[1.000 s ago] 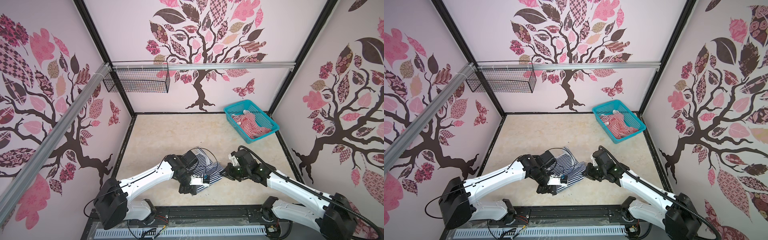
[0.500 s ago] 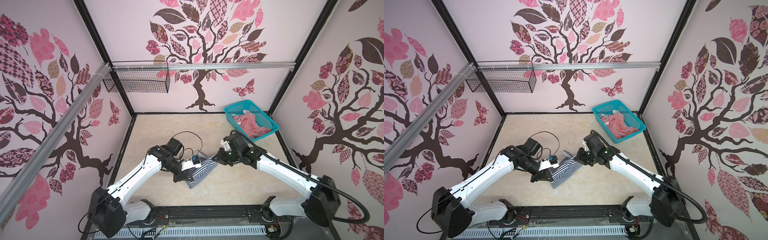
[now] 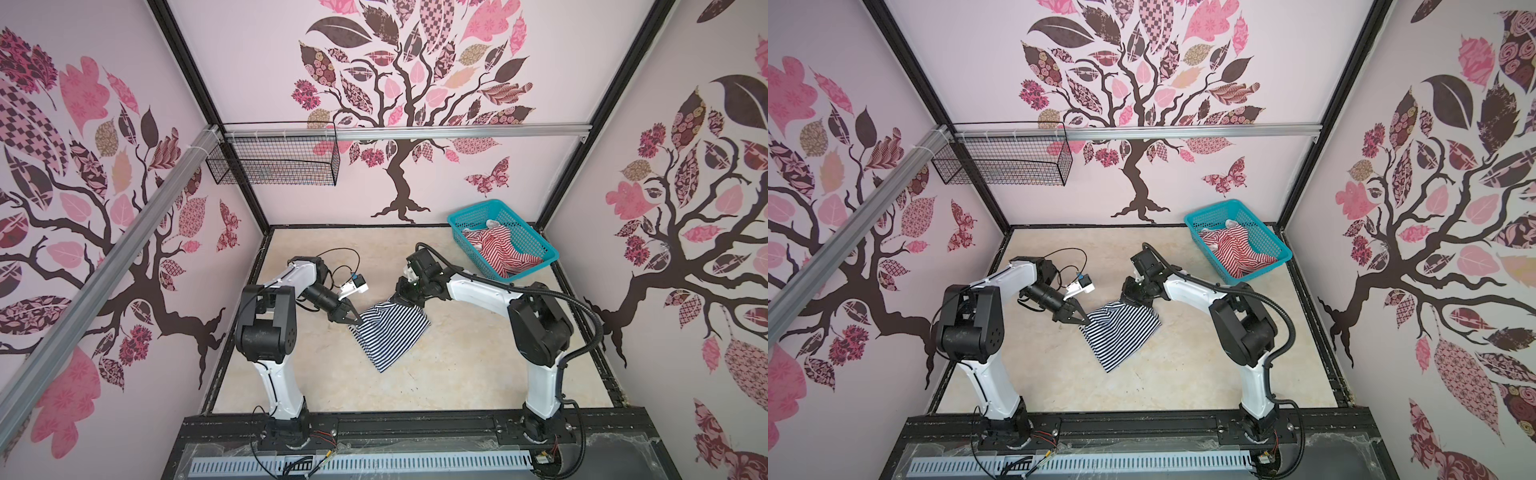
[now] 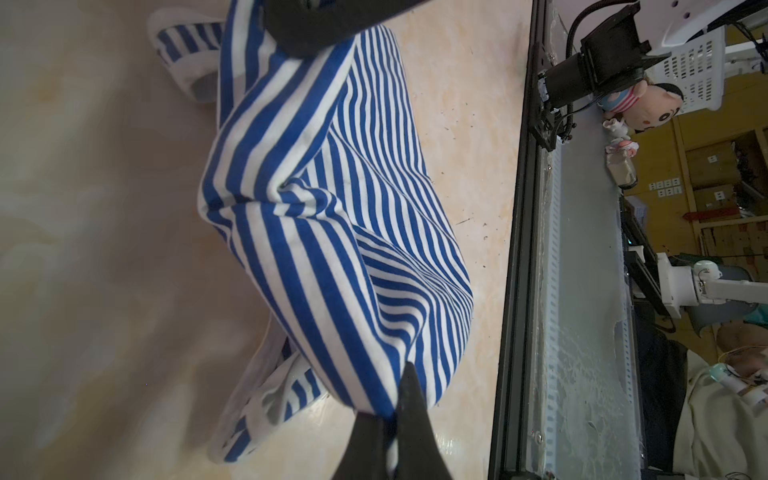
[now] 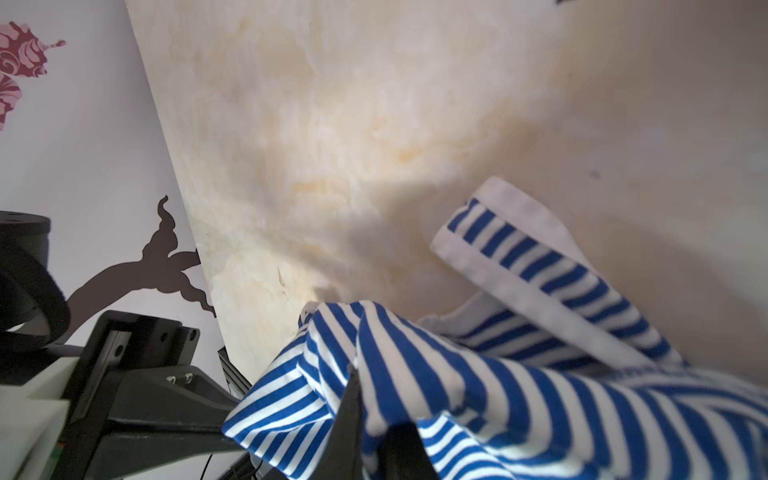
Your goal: Fold and stack the tank tops
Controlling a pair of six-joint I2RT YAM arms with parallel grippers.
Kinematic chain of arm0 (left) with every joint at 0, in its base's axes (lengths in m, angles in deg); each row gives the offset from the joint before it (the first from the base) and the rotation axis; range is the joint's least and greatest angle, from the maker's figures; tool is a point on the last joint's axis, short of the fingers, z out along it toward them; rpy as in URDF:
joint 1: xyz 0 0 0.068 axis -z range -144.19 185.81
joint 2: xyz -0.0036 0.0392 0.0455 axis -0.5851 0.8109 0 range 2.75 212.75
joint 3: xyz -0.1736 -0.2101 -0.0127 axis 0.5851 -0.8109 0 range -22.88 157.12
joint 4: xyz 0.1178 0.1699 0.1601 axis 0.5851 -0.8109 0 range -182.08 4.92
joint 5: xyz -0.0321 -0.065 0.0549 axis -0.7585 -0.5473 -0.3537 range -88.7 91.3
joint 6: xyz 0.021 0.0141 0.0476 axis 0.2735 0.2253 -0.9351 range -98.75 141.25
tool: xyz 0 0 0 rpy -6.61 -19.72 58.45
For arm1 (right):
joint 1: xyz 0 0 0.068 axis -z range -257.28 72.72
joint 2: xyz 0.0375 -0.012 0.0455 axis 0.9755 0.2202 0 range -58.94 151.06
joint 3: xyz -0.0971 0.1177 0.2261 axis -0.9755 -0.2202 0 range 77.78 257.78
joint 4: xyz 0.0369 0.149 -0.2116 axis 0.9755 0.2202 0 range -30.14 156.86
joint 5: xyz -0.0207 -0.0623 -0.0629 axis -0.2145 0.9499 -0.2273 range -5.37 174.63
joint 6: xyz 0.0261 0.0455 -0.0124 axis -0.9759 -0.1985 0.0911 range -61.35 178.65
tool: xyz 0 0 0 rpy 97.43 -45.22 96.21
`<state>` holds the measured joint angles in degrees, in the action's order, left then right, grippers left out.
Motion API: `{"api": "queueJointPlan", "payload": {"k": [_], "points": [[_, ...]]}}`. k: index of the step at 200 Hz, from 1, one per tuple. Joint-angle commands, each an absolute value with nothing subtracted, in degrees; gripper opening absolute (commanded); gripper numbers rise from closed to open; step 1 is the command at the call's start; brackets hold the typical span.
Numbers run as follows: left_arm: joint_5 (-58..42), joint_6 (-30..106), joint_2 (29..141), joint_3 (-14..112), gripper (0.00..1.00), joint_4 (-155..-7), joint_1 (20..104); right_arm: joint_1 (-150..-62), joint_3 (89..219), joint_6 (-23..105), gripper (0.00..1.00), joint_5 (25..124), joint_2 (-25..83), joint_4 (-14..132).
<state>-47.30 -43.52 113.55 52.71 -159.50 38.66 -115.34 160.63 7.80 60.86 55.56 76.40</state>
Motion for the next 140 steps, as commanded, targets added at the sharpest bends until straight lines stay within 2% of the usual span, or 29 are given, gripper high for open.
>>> {"api": "queueJointPlan", "payload": {"k": [1,21,30,43,54,66,97,111,140], "points": [[-47.5,-47.1,115.4,55.2,0.02,-163.6,38.5,-115.0,165.4,8.9,0.12,60.0,59.5,77.1],[-45.0,-42.9,115.2,54.5,0.02,-159.6,38.9,-114.9,167.7,9.3,0.21,60.3,61.9,77.5],[-41.5,-41.0,115.4,54.5,0.03,-158.0,39.6,-114.9,168.5,9.7,0.30,60.7,62.6,78.0],[-37.8,-38.7,115.8,54.3,0.06,-155.8,39.9,-114.8,169.0,10.1,0.49,61.0,62.9,77.2],[-35.9,-37.0,116.1,54.2,0.09,-154.6,39.8,-114.7,169.2,10.4,0.58,60.9,62.8,76.0],[-33.8,-35.3,116.1,53.8,0.12,-152.7,39.7,-114.8,169.1,10.8,0.62,60.3,62.1,74.1],[-26.5,-28.3,114.1,50.7,0.21,-143.7,39.5,-114.9,162.6,11.0,0.62,62.4,55.4,68.6],[-23.6,-26.8,113.2,49.6,0.25,-141.6,39.6,-115.1,158.3,11.3,0.58,64.5,51.3,67.0],[-14.2,-22.0,111.1,47.7,0.29,-136.9,39.9,-115.8,151.9,12.7,0.38,65.6,45.9,63.6]]}}
